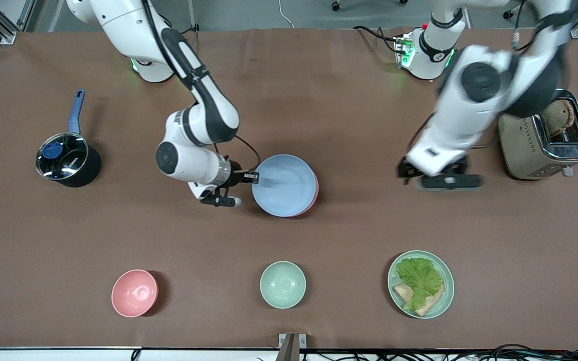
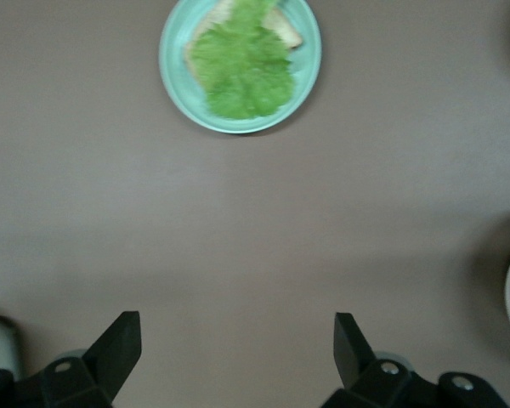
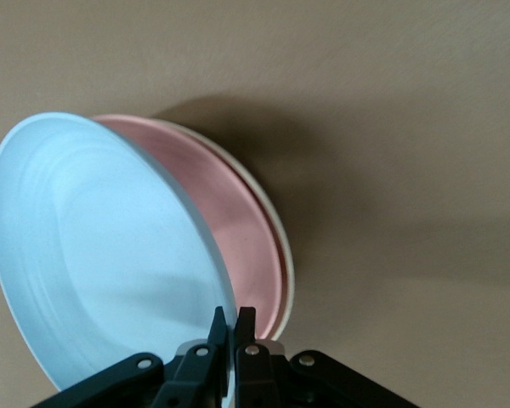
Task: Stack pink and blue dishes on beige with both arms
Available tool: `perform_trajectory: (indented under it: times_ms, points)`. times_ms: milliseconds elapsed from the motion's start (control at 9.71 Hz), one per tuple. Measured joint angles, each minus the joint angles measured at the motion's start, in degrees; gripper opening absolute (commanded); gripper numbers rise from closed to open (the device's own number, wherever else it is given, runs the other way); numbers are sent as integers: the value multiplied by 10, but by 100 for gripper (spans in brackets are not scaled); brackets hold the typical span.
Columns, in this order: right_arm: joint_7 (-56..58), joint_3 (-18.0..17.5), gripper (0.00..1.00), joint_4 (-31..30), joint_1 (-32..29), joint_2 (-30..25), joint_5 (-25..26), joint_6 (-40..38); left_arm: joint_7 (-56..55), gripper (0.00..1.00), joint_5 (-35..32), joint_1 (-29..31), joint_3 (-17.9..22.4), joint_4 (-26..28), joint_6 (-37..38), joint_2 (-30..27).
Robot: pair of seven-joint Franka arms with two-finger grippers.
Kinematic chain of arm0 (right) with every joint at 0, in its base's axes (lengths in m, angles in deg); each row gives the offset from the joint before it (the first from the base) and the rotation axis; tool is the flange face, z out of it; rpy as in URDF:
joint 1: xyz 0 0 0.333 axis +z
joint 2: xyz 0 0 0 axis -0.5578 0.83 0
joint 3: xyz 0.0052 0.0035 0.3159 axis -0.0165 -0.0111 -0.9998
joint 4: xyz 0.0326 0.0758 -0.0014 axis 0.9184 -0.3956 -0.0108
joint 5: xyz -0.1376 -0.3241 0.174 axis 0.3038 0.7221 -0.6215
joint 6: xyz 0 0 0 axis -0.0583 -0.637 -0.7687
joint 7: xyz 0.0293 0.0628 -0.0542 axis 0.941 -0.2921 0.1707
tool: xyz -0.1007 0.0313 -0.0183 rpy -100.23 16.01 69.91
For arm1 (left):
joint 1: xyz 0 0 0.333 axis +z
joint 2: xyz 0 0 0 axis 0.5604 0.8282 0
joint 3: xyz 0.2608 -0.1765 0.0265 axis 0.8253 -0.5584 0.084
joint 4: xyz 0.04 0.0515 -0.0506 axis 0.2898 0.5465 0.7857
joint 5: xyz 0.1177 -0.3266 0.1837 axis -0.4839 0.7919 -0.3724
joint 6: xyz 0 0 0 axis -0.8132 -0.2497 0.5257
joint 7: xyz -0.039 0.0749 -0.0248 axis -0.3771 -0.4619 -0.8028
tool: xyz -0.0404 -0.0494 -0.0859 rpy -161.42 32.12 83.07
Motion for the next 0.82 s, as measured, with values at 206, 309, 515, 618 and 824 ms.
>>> perform_trajectory:
  times_ms: [206, 309, 515, 618, 824]
  points:
    - [-4, 2, 100, -1, 5, 8, -1, 3, 81, 100, 8, 3, 61, -9, 49, -63]
    - [-3, 5, 100, -1, 5, 10, -1, 2, 104, 100, 12, 7, 78, -18, 84, -90]
    - [-2, 18, 100, 3, 5, 4, 1, 0, 134, 100, 21, 34, 84, -30, 130, -134]
    - [-1, 38, 100, 11, 5, -13, 12, -1, 149, 100, 29, 44, 85, -42, 141, -143]
    - [-3, 103, 100, 33, 2, -73, 66, -92, 155, 100, 39, 48, 85, -112, 212, -134]
